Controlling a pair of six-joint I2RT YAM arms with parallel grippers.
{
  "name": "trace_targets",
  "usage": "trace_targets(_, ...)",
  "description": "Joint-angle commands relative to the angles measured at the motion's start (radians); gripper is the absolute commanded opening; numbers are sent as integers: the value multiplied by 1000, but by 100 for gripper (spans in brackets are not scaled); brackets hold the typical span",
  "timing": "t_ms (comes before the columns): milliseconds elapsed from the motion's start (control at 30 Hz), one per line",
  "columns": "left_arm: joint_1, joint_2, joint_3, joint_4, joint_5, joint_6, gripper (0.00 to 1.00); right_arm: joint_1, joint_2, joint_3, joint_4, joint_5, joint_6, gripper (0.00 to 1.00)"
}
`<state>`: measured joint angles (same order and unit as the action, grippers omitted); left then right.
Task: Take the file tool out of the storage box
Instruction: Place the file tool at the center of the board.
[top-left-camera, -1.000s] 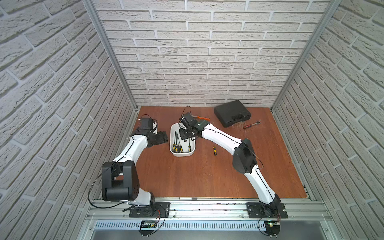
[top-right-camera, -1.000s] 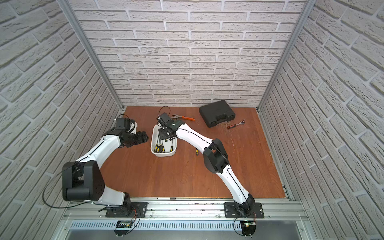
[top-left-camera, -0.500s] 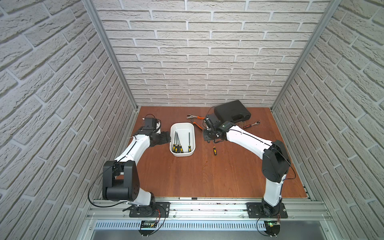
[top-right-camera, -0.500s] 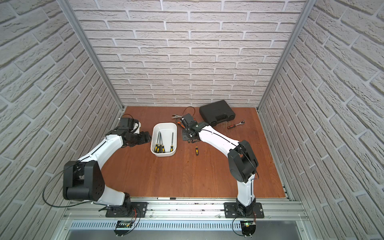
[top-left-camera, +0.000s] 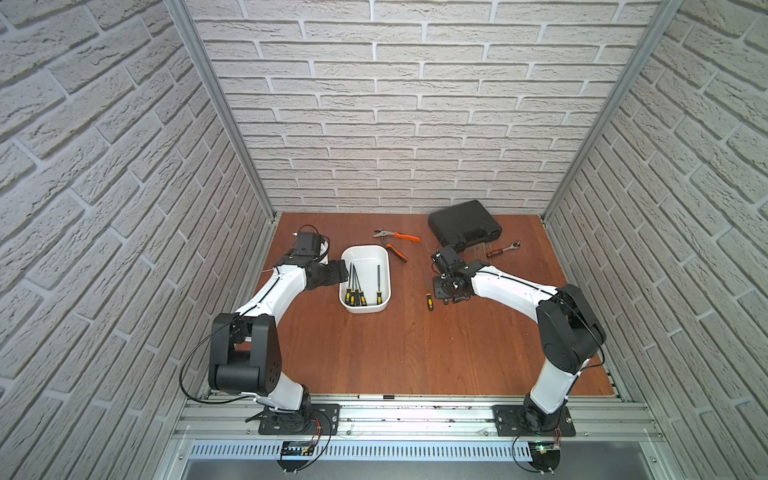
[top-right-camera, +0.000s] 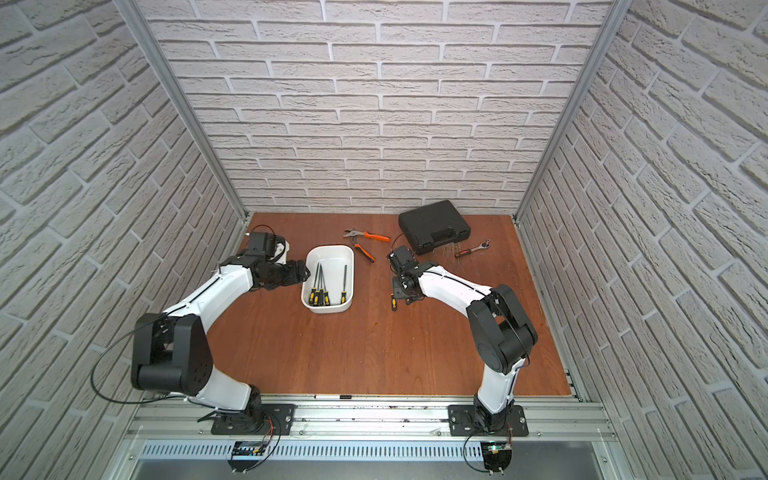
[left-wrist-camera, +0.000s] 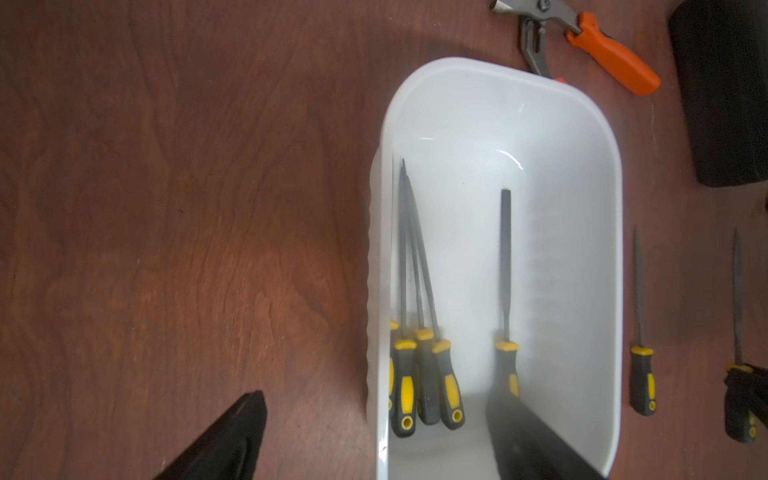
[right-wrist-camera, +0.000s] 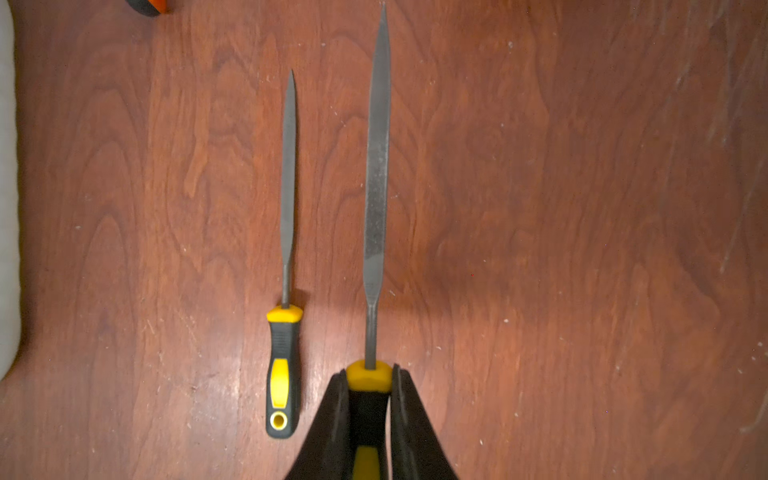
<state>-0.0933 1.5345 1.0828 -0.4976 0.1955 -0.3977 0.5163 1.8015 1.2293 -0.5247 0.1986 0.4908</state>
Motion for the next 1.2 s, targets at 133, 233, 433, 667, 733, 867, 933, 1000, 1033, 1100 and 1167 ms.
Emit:
trace_targets(133,-11,-2,29,-12,-20,0,89,1,86,30,81,-6,-3,2)
trace_targets(233,-11,-4,32,-18,-26,5,89,1,109,33,83,-13,0,2)
trace_targets(433,-10,1,35,-16,-25,5,89,2,109,29,90,-30,15,2)
trace_targets(667,-10,8,35,-15,-23,7,89,1,114,19,106,-53,33,2)
trace_targets(733,-11,7,32,-16,-25,9,89,3,118,19,106,-54,38,3)
trace_targets(867,-11,4,25,-18,-31,15,89,3,115,19,105,-49,34,9)
trace_targets(933,-11,3,24,-19,-30,18,89,3,115,21,98,-43,30,19)
trace_targets(1000,-10,6,25,-19,-30,20,89,2,115,19,93,-41,28,24)
trace_targets(1033,-10,6,25,-18,-30,20,89,3,114,19,93,-42,28,27)
trace_targets(1100,-10,4,23,-18,-30,19,89,2,108,18,91,-39,28,30)
trace_targets(1167,-11,4,22,-15,-30,17,89,3,101,20,83,-29,23,33)
